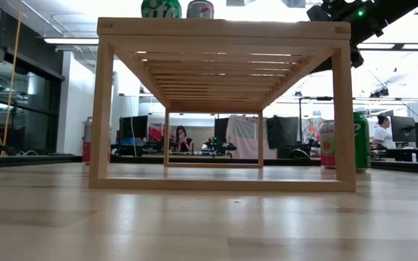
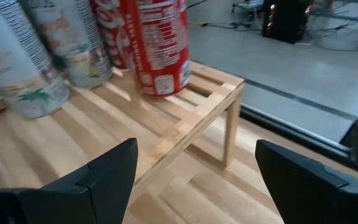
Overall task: Place canned beverage on shelf
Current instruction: Put the bottom left green sprite soda can on the shelf
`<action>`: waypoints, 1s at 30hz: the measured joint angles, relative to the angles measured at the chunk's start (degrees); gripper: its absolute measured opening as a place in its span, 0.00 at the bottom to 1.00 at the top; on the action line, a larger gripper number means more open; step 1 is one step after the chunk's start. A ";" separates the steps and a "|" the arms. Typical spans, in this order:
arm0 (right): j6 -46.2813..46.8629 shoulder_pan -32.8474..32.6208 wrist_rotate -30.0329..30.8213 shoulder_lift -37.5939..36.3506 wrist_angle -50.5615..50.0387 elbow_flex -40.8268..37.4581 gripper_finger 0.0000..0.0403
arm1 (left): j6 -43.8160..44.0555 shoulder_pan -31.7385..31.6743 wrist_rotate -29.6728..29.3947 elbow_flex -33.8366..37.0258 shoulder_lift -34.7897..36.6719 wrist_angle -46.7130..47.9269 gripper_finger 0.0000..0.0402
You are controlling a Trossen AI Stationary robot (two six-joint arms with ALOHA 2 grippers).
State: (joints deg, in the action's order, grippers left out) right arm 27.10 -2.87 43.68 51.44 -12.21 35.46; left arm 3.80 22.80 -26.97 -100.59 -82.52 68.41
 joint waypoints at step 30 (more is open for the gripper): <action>-0.15 -0.02 -0.55 0.00 0.22 0.00 0.77 | -1.51 1.74 -9.42 46.33 20.40 -44.60 0.00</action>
State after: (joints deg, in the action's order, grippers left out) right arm 26.96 -2.90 43.13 51.44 -11.99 35.46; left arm 2.30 24.53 -36.39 -54.25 -62.12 23.81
